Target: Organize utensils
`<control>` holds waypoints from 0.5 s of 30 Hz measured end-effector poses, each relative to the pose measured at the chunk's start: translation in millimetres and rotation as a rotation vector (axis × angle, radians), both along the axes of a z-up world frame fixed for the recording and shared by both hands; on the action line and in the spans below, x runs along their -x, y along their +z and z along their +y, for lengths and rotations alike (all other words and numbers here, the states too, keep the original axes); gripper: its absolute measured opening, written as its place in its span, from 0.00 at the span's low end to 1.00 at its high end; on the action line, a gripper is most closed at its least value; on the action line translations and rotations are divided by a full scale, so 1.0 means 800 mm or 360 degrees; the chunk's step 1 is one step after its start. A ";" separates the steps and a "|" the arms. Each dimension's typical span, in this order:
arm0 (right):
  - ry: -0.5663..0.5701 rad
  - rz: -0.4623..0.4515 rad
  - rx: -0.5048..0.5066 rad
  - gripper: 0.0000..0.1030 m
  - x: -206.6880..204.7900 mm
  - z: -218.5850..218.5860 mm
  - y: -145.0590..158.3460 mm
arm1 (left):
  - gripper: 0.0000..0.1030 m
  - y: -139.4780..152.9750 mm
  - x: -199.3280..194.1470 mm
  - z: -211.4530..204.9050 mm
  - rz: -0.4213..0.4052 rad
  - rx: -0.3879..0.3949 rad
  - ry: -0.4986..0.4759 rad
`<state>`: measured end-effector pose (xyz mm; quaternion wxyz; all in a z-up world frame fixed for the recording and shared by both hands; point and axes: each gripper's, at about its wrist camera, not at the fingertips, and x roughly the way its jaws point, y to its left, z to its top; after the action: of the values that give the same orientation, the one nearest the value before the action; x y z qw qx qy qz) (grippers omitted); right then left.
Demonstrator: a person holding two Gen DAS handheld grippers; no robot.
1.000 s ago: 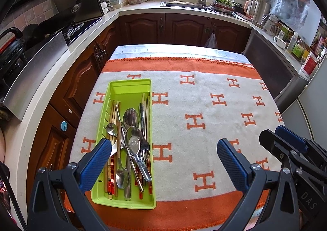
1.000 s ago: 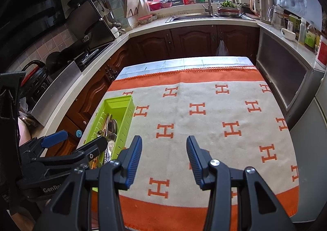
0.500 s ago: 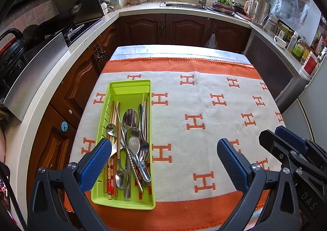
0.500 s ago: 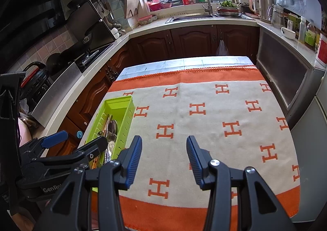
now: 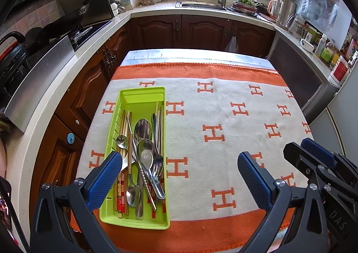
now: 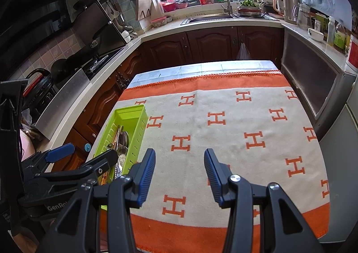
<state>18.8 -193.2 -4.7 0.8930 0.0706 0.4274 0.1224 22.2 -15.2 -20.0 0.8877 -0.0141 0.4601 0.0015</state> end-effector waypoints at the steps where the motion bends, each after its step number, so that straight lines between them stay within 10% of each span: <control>1: 0.0000 0.0002 -0.0001 0.44 0.001 0.000 0.000 | 0.99 0.000 0.000 0.000 0.0001 0.0001 0.0000; 15: -0.0002 0.0006 -0.0008 0.44 0.001 0.000 -0.001 | 0.99 0.001 0.000 0.000 0.0004 0.0000 0.0000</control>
<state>17.6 -193.0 -5.9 0.8920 0.0734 0.4287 0.1229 21.9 -15.6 -19.2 0.8871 -0.0142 0.4613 0.0017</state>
